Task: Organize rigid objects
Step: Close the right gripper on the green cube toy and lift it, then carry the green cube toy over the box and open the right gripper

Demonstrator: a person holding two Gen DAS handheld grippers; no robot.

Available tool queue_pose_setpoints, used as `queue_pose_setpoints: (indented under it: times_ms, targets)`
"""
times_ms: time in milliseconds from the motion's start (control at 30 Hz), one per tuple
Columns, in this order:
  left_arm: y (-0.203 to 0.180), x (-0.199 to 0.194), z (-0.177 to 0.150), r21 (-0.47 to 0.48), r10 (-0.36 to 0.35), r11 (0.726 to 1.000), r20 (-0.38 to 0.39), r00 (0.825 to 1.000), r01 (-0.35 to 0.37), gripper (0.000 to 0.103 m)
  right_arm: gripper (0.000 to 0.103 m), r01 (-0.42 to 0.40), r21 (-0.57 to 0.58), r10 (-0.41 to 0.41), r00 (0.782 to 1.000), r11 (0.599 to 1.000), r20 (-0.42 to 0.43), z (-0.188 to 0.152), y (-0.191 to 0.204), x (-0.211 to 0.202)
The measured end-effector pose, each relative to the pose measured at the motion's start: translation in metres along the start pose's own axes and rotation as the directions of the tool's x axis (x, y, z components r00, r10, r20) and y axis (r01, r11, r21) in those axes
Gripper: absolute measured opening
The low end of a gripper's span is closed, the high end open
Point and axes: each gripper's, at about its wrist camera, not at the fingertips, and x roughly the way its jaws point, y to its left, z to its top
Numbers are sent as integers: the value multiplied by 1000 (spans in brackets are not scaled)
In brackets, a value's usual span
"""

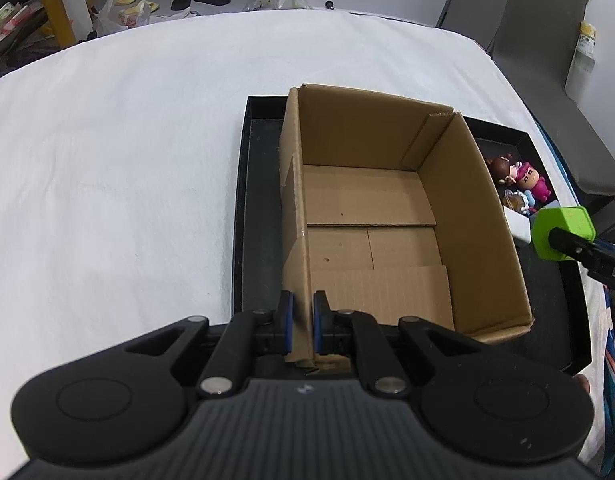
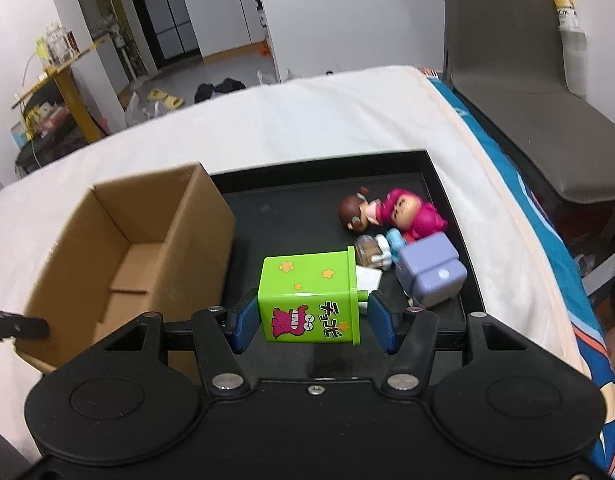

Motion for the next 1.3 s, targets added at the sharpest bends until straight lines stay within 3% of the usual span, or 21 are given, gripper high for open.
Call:
queue_pose_setpoints:
  times_ms: [200,333,700,1300]
  targets:
    - [4,-2,-2,-25,-13,1000,8,1000,14,9,56,-26,-29,27,999,999,26,17,11,-14]
    - [7,-4,-4,-33,-20,999,18,1000,20,9,56,-72,18,72,997,997,12,31,18,-20]
    - [15,-4,-7,-83,-46,995,18,999,47,9,56,-121,-119,126,991,986,36,72,75,-25]
    - [19,0,-6,-144,-55,988,9,998,56,10,56,-171,-200,165,985,965,-51,77,129,4]
